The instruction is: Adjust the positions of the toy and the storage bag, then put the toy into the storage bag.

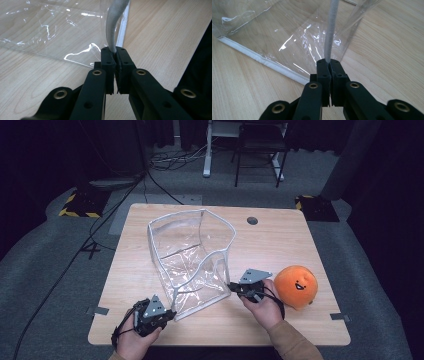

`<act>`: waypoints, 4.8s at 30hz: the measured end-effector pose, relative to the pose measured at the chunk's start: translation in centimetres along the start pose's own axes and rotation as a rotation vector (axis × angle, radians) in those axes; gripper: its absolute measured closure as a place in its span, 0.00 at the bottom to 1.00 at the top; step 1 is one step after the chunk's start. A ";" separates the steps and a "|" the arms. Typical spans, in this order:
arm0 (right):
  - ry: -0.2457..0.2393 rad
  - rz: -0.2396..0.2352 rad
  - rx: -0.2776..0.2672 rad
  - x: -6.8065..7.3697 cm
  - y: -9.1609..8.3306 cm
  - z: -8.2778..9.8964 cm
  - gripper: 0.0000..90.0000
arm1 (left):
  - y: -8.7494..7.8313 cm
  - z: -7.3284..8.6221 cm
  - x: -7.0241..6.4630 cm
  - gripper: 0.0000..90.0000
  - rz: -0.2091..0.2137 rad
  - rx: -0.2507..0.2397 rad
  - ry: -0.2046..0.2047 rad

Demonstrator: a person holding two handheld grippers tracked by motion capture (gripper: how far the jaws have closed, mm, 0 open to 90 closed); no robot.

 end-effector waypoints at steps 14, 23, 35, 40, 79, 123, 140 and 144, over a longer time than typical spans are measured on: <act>0.014 -0.003 0.029 1.7 -4.9 4.0 0.98 | 0.5 -0.8 -2.5 0.96 0.067 0.009 0.055; 0.039 -0.004 0.041 2.8 -8.0 6.6 0.97 | 0.9 -1.5 -4.2 0.96 0.109 0.012 0.097; 0.053 -0.004 0.047 4.5 -10.4 8.7 0.97 | 1.1 -1.8 -5.2 0.96 0.135 0.019 0.127; 0.063 -0.008 0.051 4.9 -11.0 9.3 0.97 | 1.1 -1.9 -5.8 0.96 0.149 0.023 0.138; 0.185 0.089 0.048 0.0 -15.2 8.5 0.64 | -0.5 1.1 -0.3 0.38 -0.010 0.057 0.009; 0.250 0.246 0.064 -9.0 -20.3 3.1 0.60 | 1.6 4.7 5.2 0.26 -0.076 0.016 -0.057; 0.305 0.294 0.132 -13.8 -18.2 2.8 0.55 | 1.7 4.6 5.2 0.26 -0.077 0.014 -0.057; 0.317 0.274 0.155 -15.0 -16.6 3.0 0.46 | 1.7 4.6 5.2 0.26 -0.078 0.014 -0.057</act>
Point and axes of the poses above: each handheld gripper's, and its own axes: y roughly forward along the jaws, z roughly out of its underside, x roughly to its left, the point moved 7 cm from there along y, roughly forward along the jaws, and after that the axes turned 11 degrees about y, right-handed, at the moved point
